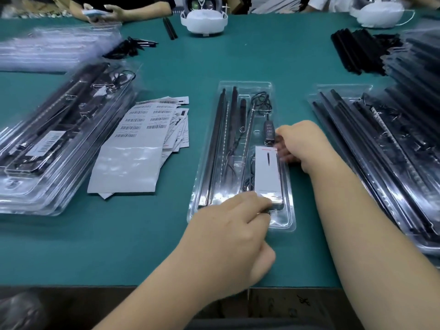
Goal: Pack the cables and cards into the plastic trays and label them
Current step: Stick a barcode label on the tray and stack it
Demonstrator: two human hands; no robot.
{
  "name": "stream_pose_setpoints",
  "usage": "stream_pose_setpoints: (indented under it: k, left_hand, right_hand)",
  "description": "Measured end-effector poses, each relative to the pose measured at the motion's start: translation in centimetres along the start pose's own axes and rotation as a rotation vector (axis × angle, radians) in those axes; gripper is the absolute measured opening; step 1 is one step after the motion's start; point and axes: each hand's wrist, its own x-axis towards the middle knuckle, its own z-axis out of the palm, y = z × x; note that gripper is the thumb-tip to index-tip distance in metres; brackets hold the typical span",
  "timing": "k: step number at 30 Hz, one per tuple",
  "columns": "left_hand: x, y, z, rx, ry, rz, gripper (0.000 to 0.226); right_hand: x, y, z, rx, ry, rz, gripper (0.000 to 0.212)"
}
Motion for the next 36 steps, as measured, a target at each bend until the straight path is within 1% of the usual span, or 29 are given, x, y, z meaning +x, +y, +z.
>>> stream_pose_setpoints:
  k: [1, 4, 7, 9, 12, 13, 14, 15, 17, 18, 19, 20, 22, 24, 26, 27, 28, 29, 31, 33, 36]
  left_hand:
    - [-0.2, 0.2, 0.2, -0.005, 0.021, -0.018, 0.019]
    - [-0.2, 0.3, 0.8, 0.035, 0.069, -0.044, 0.006]
    - [0.4, -0.4, 0.7, 0.108, 0.087, -0.080, 0.020]
    - [0.7, -1.0, 0.4, 0.128, 0.160, -0.088, 0.017]
    - [1.1, -1.8, 0.0, 0.056, 0.346, -0.125, 0.008]
    - [1.3, -2.0, -0.2, -0.012, 0.410, -0.164, 0.007]
    - [1.5, -2.2, -0.6, -0.116, 0.480, -0.239, 0.006]
    - [1.9, -2.5, -1.0, -0.246, 0.560, -0.358, 0.005]
    - [2.7, -3.4, -2.0, -0.546, 0.763, -0.672, 0.005]
    - [3.0, -4.1, -2.4, -0.742, 0.852, -0.817, 0.007]
    - [3.3, -4.7, -2.7, -0.951, 0.924, -0.924, 0.008]
    - [3.4, -5.3, -2.9, -1.126, 0.973, -0.998, 0.010]
    - [3.5, -6.0, -2.7, -1.358, 1.018, -1.104, 0.016]
    - [3.4, -6.0, -2.2, -1.533, 1.005, -1.164, 0.019]
    - [3.0, -5.6, -1.5, -1.648, 0.906, -1.201, 0.027]
    - [2.8, -5.4, -1.2, -1.672, 0.811, -1.216, 0.033]
    - [2.6, -5.2, -1.0, -1.687, 0.696, -1.225, 0.035]
    - [2.5, -5.1, -0.9, -1.705, 0.582, -1.229, 0.035]
    - [2.4, -5.0, -0.8, -1.769, 0.410, -1.236, 0.023]
    - [2.4, -4.9, -1.1, -1.803, 0.322, -1.238, 0.014]
    - [2.3, -4.9, -0.8, -1.779, 0.305, -1.271, 0.019]
  right_hand:
    - [0.0, 0.0, 0.0, 0.007, 0.005, 0.003, 0.016]
    - [-0.1, -0.1, 0.0, 0.062, 0.000, 0.016, 0.016]
    - [-0.5, -0.2, -0.4, 0.159, -0.015, 0.020, 0.019]
    - [-0.8, -0.6, -0.6, 0.234, -0.011, 0.013, 0.018]
    - [-1.3, -1.3, -0.7, 0.447, -0.048, -0.001, 0.023]
    - [-1.4, -1.5, -0.7, 0.506, -0.084, 0.011, 0.027]
    - [-1.7, -1.7, -0.5, 0.530, -0.126, 0.029, 0.030]
    - [-2.0, -1.8, -0.3, 0.525, -0.169, 0.048, 0.032]
    - [-2.4, -1.6, 0.3, 0.510, -0.233, 0.082, 0.035]
    - [-2.6, -1.5, 0.5, 0.509, -0.247, 0.088, 0.037]
    - [-2.7, -1.5, 0.7, 0.516, -0.257, 0.087, 0.039]
    - [-2.8, -1.5, 0.8, 0.539, -0.274, 0.087, 0.039]
    - [-3.1, -1.7, 1.0, 0.618, -0.351, 0.129, 0.046]
    - [-3.6, -1.6, 1.4, 0.653, -0.479, 0.185, 0.053]
    - [-4.2, -1.5, 2.0, 0.612, -0.551, 0.169, 0.048]
    - [-4.3, -1.3, 2.2, 0.591, -0.531, 0.154, 0.041]
    - [-4.2, -1.0, 2.2, 0.565, -0.476, 0.144, 0.033]
    - [-4.1, -0.9, 2.0, 0.523, -0.403, 0.141, 0.026]
    - [-3.8, -0.6, 1.4, 0.468, -0.320, 0.154, 0.024]
    - [-3.7, -0.4, 0.8, 0.464, -0.329, 0.168, 0.027]
    - [-3.8, -0.5, 0.7, 0.390, -0.306, 0.154, 0.023]
